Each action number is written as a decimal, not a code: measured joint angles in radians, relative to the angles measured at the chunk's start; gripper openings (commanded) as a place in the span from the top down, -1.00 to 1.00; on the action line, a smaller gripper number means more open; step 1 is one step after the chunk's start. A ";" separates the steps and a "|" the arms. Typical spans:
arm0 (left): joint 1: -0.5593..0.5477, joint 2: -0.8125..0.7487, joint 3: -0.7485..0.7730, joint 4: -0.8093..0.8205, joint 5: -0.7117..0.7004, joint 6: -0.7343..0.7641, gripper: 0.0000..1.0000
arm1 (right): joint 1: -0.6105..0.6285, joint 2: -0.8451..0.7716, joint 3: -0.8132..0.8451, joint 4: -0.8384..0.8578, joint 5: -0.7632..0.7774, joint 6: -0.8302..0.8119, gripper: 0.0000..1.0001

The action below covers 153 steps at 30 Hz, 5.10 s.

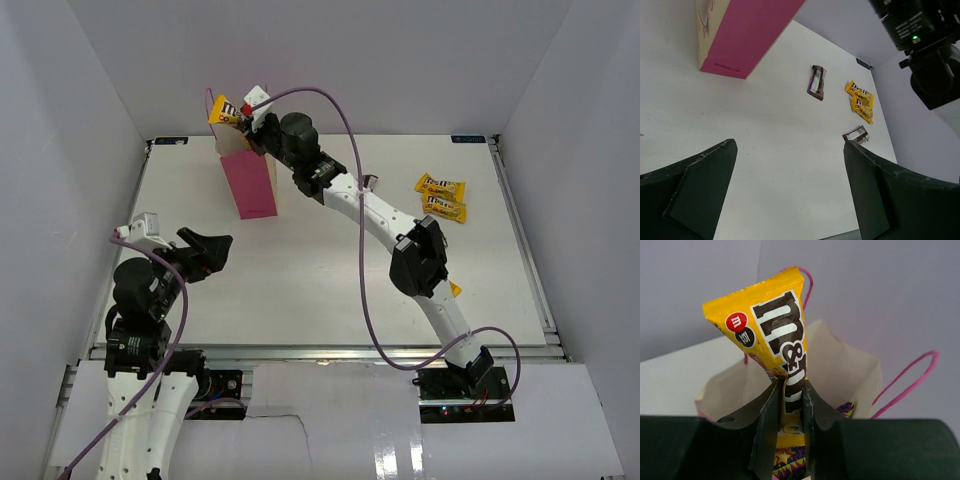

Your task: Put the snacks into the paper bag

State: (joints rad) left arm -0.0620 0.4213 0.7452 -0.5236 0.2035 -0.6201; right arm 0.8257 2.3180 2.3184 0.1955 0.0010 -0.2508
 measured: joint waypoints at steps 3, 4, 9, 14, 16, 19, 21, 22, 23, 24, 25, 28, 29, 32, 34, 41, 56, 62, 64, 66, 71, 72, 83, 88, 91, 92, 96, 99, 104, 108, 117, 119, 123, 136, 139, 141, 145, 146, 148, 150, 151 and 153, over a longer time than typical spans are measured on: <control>0.000 -0.003 0.000 0.000 0.008 -0.003 -0.96 | -0.003 0.033 -0.018 0.017 0.046 -0.010 -0.28; 0.000 -0.002 0.000 0.000 0.013 -0.005 -0.96 | -0.004 0.035 -0.024 0.020 0.061 -0.017 -0.42; 0.000 0.005 0.000 0.001 0.048 -0.006 -0.96 | -0.005 -0.006 -0.092 0.070 0.070 -0.038 -0.68; 0.000 0.042 0.000 0.049 0.138 -0.028 -0.89 | -0.014 -0.095 -0.124 0.003 -0.026 -0.037 -0.94; 0.000 0.083 0.000 0.094 0.189 -0.049 -0.83 | -0.027 -0.170 -0.156 -0.063 -0.134 -0.039 -0.93; -0.002 0.180 0.000 0.158 0.270 -0.077 -0.82 | -0.090 -0.348 -0.277 -0.186 -0.362 -0.040 -0.92; -0.020 0.243 -0.002 0.189 0.297 -0.094 -0.82 | -0.164 -0.486 -0.387 -0.269 -0.477 -0.050 -0.92; -0.039 0.275 -0.002 0.206 0.301 -0.101 -0.82 | -0.213 -0.551 -0.447 -0.308 -0.524 -0.055 -0.93; -0.072 0.307 -0.002 0.222 0.296 -0.107 -0.82 | -0.270 -0.624 -0.529 -0.335 -0.563 -0.062 -0.92; -0.118 0.342 -0.003 0.241 0.286 -0.112 -0.82 | -0.332 -0.689 -0.615 -0.362 -0.587 -0.072 -0.91; -0.171 0.377 -0.002 0.266 0.277 -0.114 -0.83 | -0.402 -0.752 -0.708 -0.404 -0.608 -0.086 -0.92; -0.361 0.522 0.010 0.328 0.223 -0.121 -0.83 | -0.585 -0.846 -0.927 -0.569 -0.605 -0.158 -0.93; -0.416 0.587 0.019 0.352 0.208 -0.123 -0.83 | -0.632 -0.853 -0.994 -0.631 -0.595 -0.197 -0.91; -0.513 0.757 0.033 0.411 0.175 -0.139 -0.83 | -0.706 -0.867 -1.189 -0.818 -0.541 -0.335 -0.91; -0.543 0.850 0.037 0.446 0.158 -0.156 -0.83 | -0.728 -0.912 -1.327 -0.901 -0.501 -0.425 -0.92; -0.581 0.996 0.056 0.551 0.151 -0.229 -0.81 | -0.741 -1.111 -1.550 -0.979 -0.375 -0.607 -0.89; -0.615 1.063 0.086 0.639 0.156 -0.359 -0.76 | -0.755 -0.987 -1.612 -0.793 -0.243 -0.658 0.06; -0.616 1.115 0.115 0.663 0.164 -0.475 -0.66 | -0.767 -0.987 -1.606 -0.788 -0.288 -0.635 0.63; -0.620 1.147 0.137 0.665 0.167 -0.519 -0.66 | -0.768 -0.988 -1.598 -0.787 -0.311 -0.620 0.70; -0.628 1.181 0.159 0.668 0.170 -0.561 -0.64 | -0.768 -0.988 -1.590 -0.787 -0.342 -0.601 0.75; -0.666 1.263 0.204 0.667 0.171 -0.656 -0.61 | -0.768 -0.990 -1.546 -0.809 -0.469 -0.535 0.80; -0.674 1.278 0.214 0.666 0.171 -0.670 -0.61 | -0.767 -0.990 -1.530 -0.814 -0.502 -0.516 0.82; -0.712 1.403 0.341 0.649 0.164 -0.760 -0.61 | -0.624 -0.958 -1.428 -0.786 -0.666 -0.356 0.85; -0.712 1.406 0.355 0.647 0.155 -0.777 -0.47 | -0.578 -0.923 -1.403 -0.771 -0.671 -0.325 0.85; -0.712 1.408 0.355 0.641 0.153 -0.787 -0.23 | -0.553 -0.913 -1.382 -0.761 -0.670 -0.312 0.85; -0.712 1.409 0.355 0.638 0.153 -0.788 -0.17 | -0.549 -0.911 -1.376 -0.760 -0.670 -0.307 0.85; -0.710 1.424 0.359 0.633 0.151 -0.796 0.10 | -0.541 -0.896 -1.351 -0.750 -0.664 -0.288 0.81; -0.710 1.429 0.372 0.617 0.146 -0.789 0.37 | -0.541 -0.884 -1.347 -0.745 -0.664 -0.276 0.51; -0.710 1.432 0.449 0.498 0.103 -0.695 0.65 | -0.542 -0.883 -1.331 -0.748 -0.674 -0.278 -0.22; -0.703 1.431 0.528 0.359 0.028 -0.560 0.71 | -0.546 -0.903 -1.288 -0.772 -0.695 -0.299 -0.41; -0.551 1.238 0.640 0.005 -0.185 -0.132 0.71 | -0.715 -0.974 -1.150 -0.793 -0.746 -0.320 -0.43; -0.483 1.186 0.742 -0.054 -0.224 -0.053 0.71 | -0.734 -0.966 -1.150 -0.796 -0.748 -0.326 -0.43; -0.333 1.139 1.007 -0.097 -0.288 0.092 0.71 | -0.745 -0.938 -1.151 -0.797 -0.752 -0.332 -0.43; -0.158 1.435 1.474 -0.092 -0.343 0.222 0.68 | -0.767 -0.892 -1.151 -0.798 -0.752 -0.347 -0.43; -0.153 1.551 1.516 -0.067 -0.343 0.222 0.63 | -0.773 -0.874 -1.146 -0.798 -0.745 -0.346 -0.43; -0.153 1.605 1.516 -0.068 -0.343 0.219 0.37 | -0.780 -0.862 -1.138 -0.798 -0.737 -0.340 -0.43; -0.153 1.669 1.515 -0.069 -0.341 0.214 -0.34 | -0.799 -0.847 -1.119 -0.790 -0.707 -0.307 -0.45; -0.153 1.676 1.514 -0.070 -0.340 0.209 -0.43 | -0.803 -0.843 -1.110 -0.790 -0.698 -0.300 -0.46; -0.153 1.678 1.515 -0.070 -0.337 0.203 -0.57 | -0.808 -0.835 -1.091 -0.782 -0.679 -0.289 -0.52; -0.153 1.673 1.515 -0.064 -0.327 0.201 -0.70 | -0.811 -0.822 -1.069 -0.772 -0.653 -0.286 -0.60; -0.153 1.670 1.516 -0.061 -0.321 0.200 -0.73 | -0.817 -0.810 -1.050 -0.772 -0.639 -0.290 -0.61; -0.153 1.661 1.518 -0.059 -0.299 0.202 -0.75 | -0.830 -0.777 -1.008 -0.769 -0.620 -0.315 -0.62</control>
State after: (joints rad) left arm -0.2150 2.0823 2.2631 -0.5823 -0.0959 -0.4179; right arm -0.0040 1.5410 1.3106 -0.5735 -0.6189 -0.5663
